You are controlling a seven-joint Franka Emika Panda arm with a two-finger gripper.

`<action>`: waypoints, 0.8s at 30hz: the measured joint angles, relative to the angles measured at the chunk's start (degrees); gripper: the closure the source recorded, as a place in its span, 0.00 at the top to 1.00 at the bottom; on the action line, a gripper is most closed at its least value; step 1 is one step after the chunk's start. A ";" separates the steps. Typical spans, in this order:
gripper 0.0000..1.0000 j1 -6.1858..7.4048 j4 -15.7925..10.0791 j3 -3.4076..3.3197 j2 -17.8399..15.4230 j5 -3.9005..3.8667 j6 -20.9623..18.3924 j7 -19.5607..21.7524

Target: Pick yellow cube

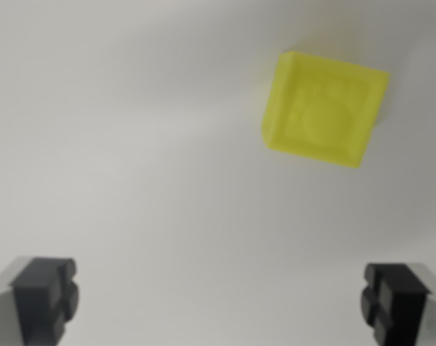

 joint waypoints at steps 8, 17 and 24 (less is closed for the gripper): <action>1.00 -1.09 0.74 -0.01 2.66 -0.23 1.78 1.55; 1.00 -2.30 1.85 -0.01 5.77 -0.52 3.62 3.32; 1.00 -3.23 2.94 -0.02 8.25 -0.75 4.91 4.71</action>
